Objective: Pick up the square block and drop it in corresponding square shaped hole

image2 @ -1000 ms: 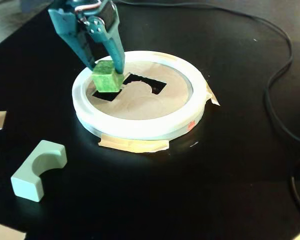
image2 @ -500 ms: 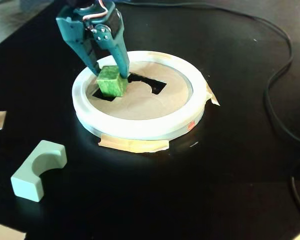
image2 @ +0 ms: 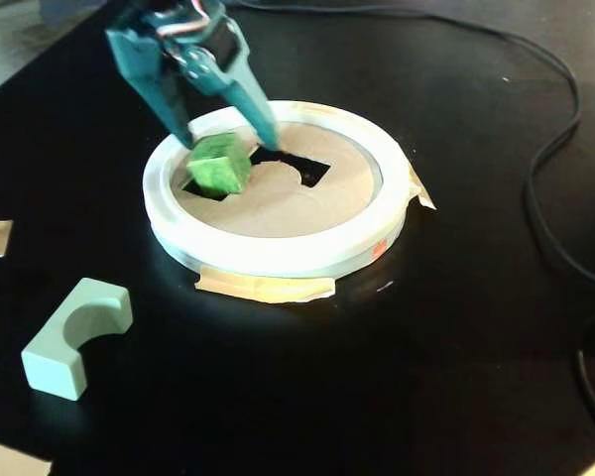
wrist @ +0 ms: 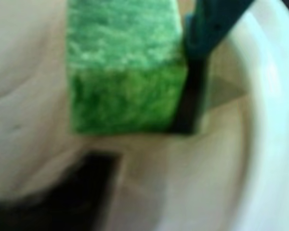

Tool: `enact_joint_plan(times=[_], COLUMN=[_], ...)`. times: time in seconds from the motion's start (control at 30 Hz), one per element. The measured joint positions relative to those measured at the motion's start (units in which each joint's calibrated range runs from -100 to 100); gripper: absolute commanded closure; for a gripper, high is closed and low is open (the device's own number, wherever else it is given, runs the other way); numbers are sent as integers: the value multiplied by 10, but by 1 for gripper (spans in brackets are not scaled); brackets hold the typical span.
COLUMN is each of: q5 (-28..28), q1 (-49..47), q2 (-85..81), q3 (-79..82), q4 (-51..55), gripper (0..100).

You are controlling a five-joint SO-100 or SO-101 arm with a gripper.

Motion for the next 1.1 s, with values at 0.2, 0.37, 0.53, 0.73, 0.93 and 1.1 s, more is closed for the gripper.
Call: enact_joint_plan(times=[0.2,0.37,0.53,0.73,0.93,1.1], q5=[-15,-15,-15,-15,-15,-15], q1=[-4,-9,-7,-7,-7,-6], q2=[-95,-104,-84,-33,21,29], q3=[-1,-1,-1,-2,-4,-5], q4=[110,113,87,6,-12,-39], gripper=[24,24,24,24,24,24])
